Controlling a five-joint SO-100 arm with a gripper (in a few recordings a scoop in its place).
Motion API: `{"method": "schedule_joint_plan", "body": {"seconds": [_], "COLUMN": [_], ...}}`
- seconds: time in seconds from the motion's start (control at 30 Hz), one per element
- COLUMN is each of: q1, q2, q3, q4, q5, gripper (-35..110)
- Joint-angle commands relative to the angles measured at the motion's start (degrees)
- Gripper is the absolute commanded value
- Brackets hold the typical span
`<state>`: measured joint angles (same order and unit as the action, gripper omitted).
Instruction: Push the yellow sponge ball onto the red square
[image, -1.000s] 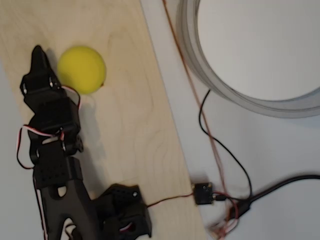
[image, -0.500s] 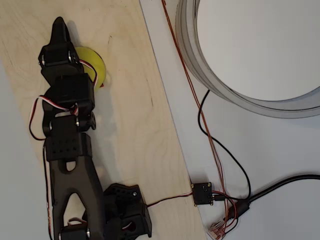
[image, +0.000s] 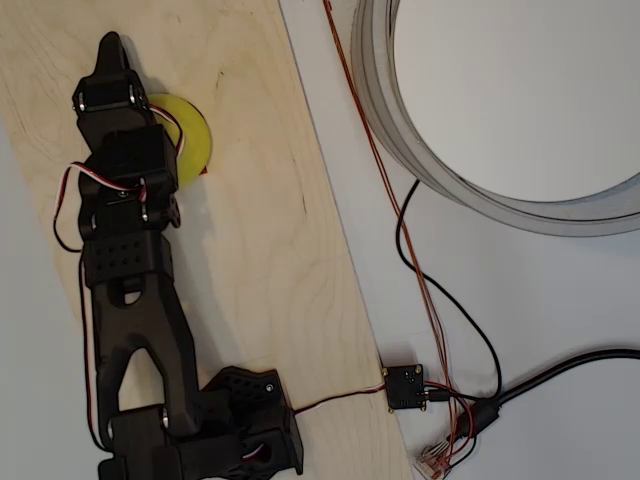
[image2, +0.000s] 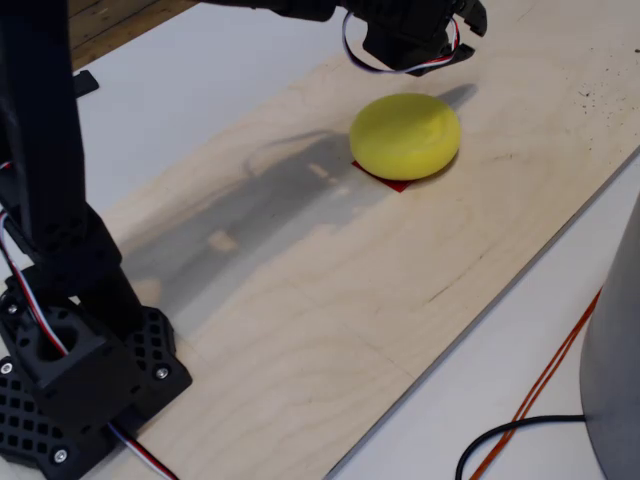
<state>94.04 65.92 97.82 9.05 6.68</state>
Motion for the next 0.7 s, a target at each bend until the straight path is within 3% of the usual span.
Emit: {"method": "schedule_joint_plan", "body": {"seconds": [0.0, 0.67], "q1": [-0.35, 1.49], "q2": [0.62, 0.18], "q3": [-2.55, 7.03], "q4": [-0.79, -10.02], "q5": [1.41, 0.88], "gripper": [4, 4]}}
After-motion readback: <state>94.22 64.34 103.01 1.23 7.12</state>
